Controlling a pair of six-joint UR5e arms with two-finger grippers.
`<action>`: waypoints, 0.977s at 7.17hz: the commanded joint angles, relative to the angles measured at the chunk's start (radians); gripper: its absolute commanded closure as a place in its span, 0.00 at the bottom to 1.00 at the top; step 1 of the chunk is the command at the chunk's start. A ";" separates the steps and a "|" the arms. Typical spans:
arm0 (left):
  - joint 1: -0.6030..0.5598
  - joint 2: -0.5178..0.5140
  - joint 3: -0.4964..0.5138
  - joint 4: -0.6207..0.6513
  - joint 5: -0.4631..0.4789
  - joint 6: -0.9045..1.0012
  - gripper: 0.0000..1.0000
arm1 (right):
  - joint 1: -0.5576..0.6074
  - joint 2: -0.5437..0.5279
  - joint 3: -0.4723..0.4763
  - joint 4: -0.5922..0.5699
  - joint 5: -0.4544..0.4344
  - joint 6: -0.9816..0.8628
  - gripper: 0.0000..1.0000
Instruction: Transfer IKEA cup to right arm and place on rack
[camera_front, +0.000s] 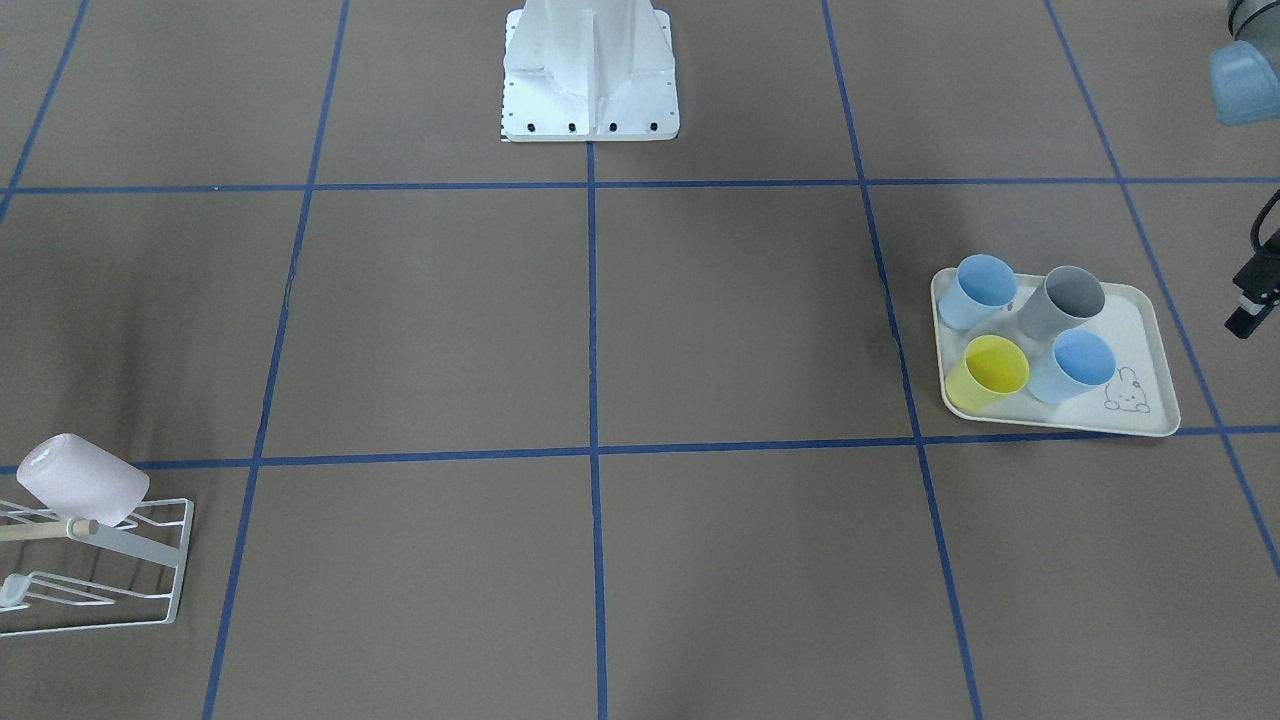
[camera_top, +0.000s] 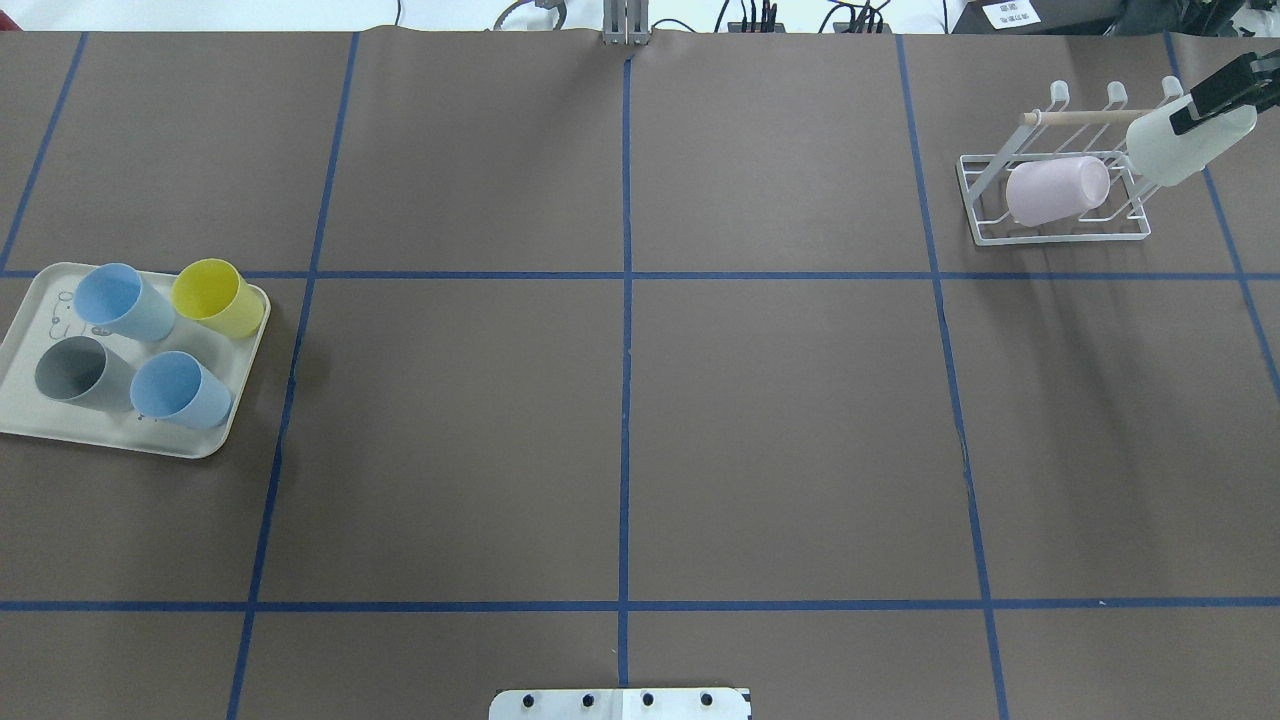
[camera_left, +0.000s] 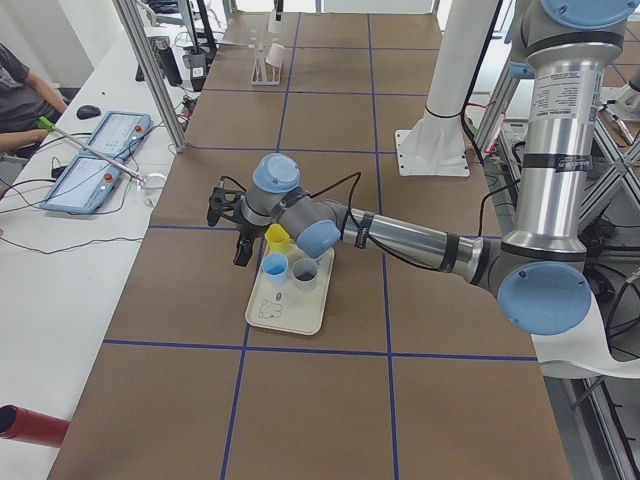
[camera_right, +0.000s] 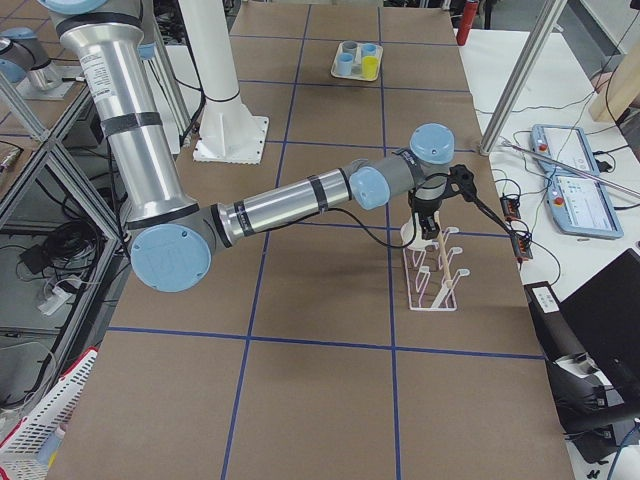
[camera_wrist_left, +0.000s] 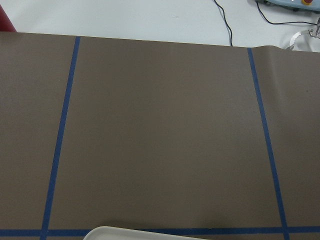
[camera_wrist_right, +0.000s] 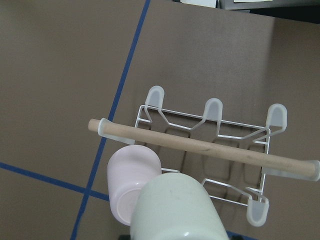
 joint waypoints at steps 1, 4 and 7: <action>0.001 0.002 -0.006 0.000 0.009 -0.010 0.00 | -0.005 0.033 -0.071 0.002 -0.006 -0.057 0.83; 0.001 0.003 -0.007 -0.001 0.009 -0.011 0.00 | -0.024 0.035 -0.089 0.003 -0.009 -0.059 0.83; 0.001 0.003 -0.007 -0.001 0.006 -0.013 0.00 | -0.028 0.039 -0.111 0.006 -0.017 -0.065 0.83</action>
